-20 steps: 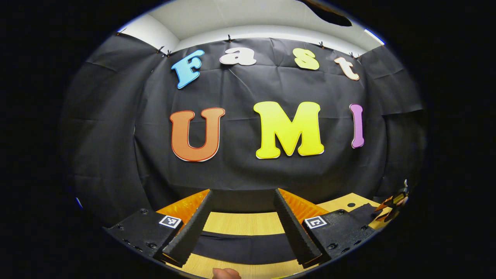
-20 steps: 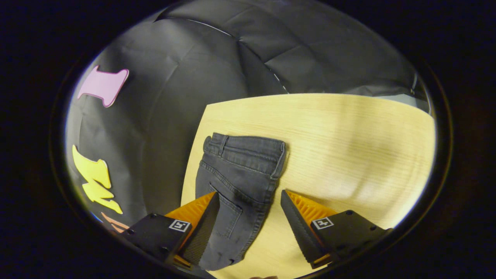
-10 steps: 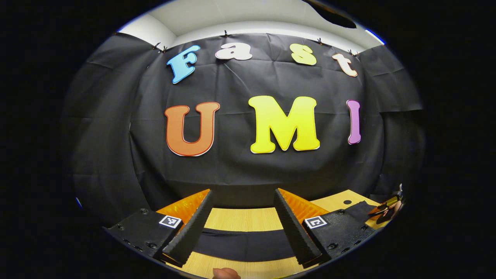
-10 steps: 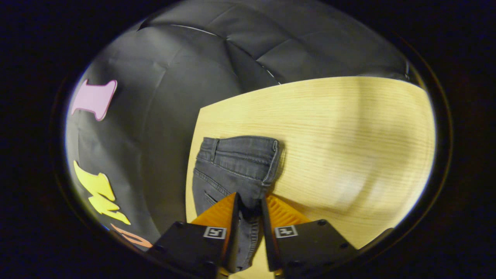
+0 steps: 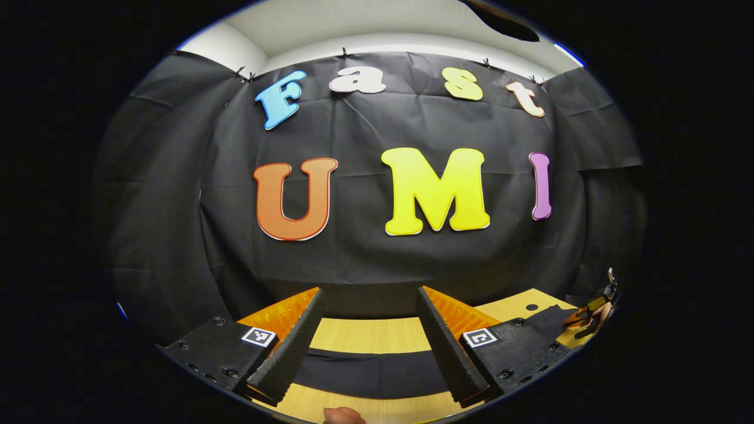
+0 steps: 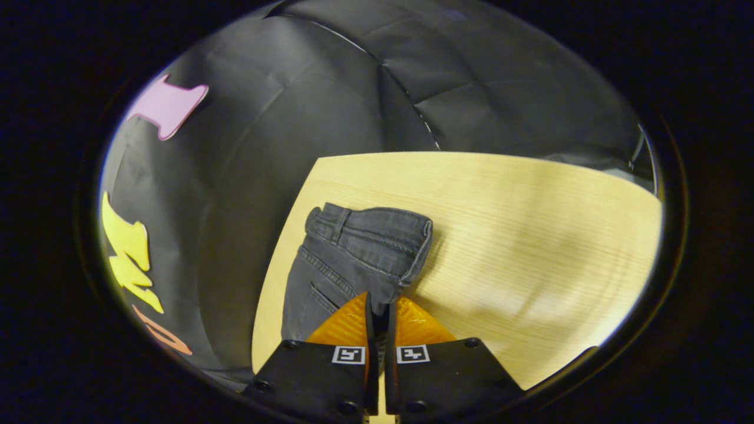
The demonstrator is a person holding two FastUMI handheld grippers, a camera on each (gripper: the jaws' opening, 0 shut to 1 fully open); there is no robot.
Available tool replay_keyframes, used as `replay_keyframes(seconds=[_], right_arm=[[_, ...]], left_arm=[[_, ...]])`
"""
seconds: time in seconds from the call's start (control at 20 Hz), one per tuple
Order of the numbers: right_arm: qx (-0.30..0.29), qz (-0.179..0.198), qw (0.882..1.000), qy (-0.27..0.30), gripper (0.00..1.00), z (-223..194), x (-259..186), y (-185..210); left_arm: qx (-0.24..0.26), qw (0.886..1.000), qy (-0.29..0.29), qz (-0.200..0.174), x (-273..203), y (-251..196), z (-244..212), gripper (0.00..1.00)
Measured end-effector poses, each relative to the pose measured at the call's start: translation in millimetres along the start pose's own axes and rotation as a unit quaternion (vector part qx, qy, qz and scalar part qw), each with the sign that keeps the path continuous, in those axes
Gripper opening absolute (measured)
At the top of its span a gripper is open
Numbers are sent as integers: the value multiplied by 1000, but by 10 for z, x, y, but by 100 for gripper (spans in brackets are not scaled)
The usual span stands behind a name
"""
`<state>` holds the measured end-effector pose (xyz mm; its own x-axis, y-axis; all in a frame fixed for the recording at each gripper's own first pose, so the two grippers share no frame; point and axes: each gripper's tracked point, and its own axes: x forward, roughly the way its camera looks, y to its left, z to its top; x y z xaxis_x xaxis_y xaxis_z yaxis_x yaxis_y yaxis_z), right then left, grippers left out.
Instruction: Grasp the waist and the cuffs of the jeans and fold them to make the two legs overlap; first hold the waist and fold one-third of the jeans toward the cuffs, then hold the cuffs and fold the remaining one-third in the same direction to finish folding.
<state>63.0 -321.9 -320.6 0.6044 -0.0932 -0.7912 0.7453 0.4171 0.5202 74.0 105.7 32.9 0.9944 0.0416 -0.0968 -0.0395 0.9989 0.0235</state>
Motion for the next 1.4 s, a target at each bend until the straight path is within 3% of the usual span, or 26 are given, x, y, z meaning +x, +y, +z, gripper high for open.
replay_keyframes(seconds=[0.2,0.25,0.3,0.6,0.65,1.0,1.05,1.4], right_arm=[[-108,6,993,-42,5,56,-219,415],[-137,11,989,-54,0,61,-330,556],[-169,20,983,-66,5,57,-446,711],[-347,63,928,-121,5,-397,-1008,1639],[-368,72,918,-127,9,-474,-1092,1724],[-478,120,857,-152,0,-925,-1741,2156],[-488,126,851,-150,5,-948,-1811,2191],[-531,176,822,-109,5,-1015,-2189,2365]], left_arm=[[-7,1000,5,6,-40,40,-37,99],[-9,1000,7,5,-52,46,-47,99],[-10,1000,9,5,-63,52,-58,99],[-29,999,15,22,-128,153,-101,99],[-31,999,15,26,-138,178,-103,99],[-37,998,23,48,-241,362,-151,99],[-38,998,23,51,-251,389,-156,99],[-42,996,24,75,-322,574,-181,99]])
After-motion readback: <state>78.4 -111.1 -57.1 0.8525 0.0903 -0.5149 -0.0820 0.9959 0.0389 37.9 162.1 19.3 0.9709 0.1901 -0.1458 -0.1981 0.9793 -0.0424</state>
